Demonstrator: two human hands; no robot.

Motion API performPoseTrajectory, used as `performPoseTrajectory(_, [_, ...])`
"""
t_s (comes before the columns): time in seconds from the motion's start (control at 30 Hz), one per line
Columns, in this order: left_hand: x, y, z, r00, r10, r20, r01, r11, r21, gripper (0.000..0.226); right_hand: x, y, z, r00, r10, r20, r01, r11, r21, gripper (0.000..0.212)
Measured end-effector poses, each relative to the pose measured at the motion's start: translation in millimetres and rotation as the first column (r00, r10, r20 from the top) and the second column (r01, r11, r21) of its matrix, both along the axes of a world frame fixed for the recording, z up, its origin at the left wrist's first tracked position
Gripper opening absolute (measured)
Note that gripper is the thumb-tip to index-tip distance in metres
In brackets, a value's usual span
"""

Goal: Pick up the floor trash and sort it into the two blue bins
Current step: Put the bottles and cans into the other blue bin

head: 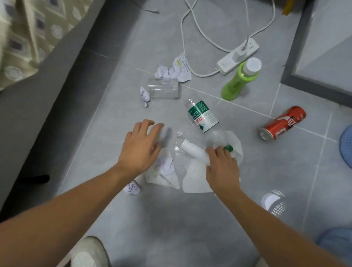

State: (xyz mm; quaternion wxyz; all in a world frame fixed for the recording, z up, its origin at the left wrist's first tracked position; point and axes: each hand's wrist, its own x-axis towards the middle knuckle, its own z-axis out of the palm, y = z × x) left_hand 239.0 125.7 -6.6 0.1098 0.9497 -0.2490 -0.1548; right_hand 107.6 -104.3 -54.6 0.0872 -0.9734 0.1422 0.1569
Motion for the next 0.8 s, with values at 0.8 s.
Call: performPoseTrajectory(0.8, [-14.8, -242.9, 165.8, 0.906, -0.415, 0.087, 0.423, 0.894, -0.144, 0.059, -81.5, -150.3, 182.9, 0.825, -0.511, 0.242, 0.357, 0.803, 0.478, 0.026])
